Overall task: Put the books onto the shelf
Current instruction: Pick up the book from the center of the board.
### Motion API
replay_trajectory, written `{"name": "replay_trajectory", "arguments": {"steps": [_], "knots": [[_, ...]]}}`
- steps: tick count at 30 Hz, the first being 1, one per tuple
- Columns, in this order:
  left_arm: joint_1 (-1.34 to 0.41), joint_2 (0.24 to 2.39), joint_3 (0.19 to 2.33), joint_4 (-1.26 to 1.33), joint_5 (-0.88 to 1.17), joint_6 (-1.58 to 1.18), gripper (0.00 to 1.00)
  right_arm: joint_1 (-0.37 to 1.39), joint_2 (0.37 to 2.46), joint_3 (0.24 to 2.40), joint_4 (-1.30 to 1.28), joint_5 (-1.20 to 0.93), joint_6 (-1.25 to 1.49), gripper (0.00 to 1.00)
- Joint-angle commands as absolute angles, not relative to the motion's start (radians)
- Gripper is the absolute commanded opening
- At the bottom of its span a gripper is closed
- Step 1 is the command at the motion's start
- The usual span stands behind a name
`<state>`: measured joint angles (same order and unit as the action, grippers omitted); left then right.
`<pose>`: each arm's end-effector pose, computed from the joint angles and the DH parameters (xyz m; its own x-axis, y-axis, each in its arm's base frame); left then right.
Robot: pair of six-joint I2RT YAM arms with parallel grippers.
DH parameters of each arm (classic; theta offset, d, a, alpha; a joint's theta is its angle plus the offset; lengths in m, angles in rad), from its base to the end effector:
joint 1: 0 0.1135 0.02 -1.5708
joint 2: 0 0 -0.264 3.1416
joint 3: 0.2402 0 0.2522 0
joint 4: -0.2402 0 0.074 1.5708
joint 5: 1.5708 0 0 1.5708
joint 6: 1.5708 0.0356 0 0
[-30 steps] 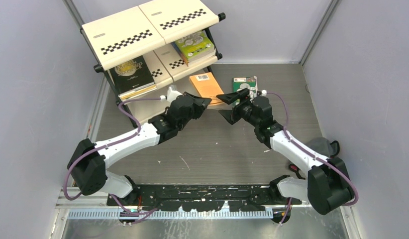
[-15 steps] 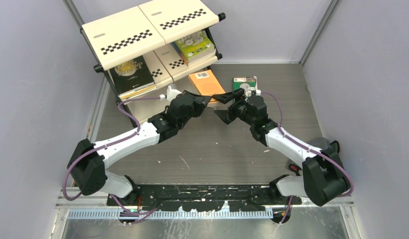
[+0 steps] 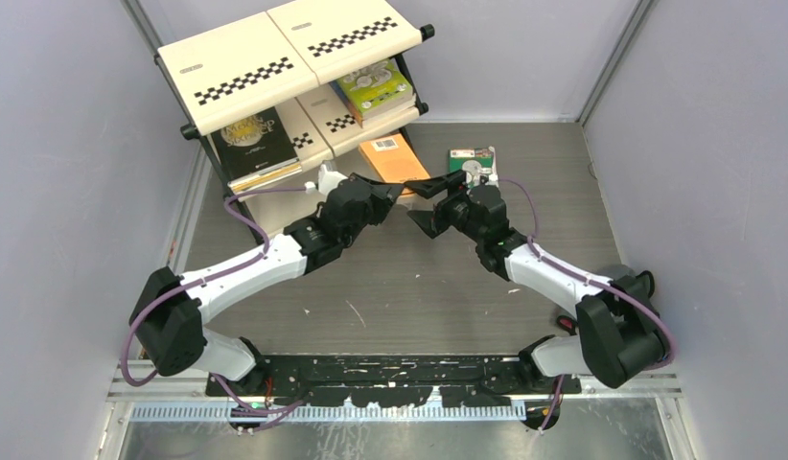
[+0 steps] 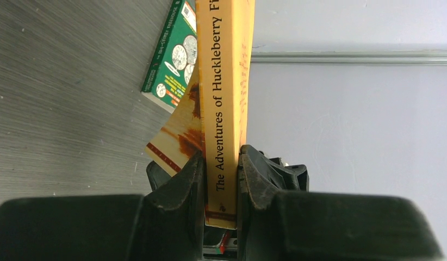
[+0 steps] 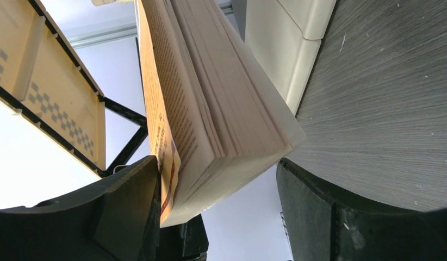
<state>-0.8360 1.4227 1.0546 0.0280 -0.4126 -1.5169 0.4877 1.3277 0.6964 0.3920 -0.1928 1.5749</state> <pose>0.2330 -0.2365 0.3069 -0.4377 -0.8800 -0.1844 -0.2003 0.2953 -0.9341 0.2578 0.1445 0.2478 -0.6235 0.7803 0.0494 0.2120 0.1079 0.9713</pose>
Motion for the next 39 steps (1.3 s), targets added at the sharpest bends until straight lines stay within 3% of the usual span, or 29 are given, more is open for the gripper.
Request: {"name": "replay_trajectory", "arguments": {"steps": [1, 39], "knots": [[-0.842, 1.392, 1.100, 0.123, -0.394, -1.543, 0.00, 0.520, 1.347, 0.751, 0.482, -0.222, 1.575, 0.84], [-0.796, 1.418, 1.147, 0.142, -0.357, -1.627, 0.00, 0.529, 1.268, 0.774, 0.355, -0.299, 1.576, 0.85]]}}
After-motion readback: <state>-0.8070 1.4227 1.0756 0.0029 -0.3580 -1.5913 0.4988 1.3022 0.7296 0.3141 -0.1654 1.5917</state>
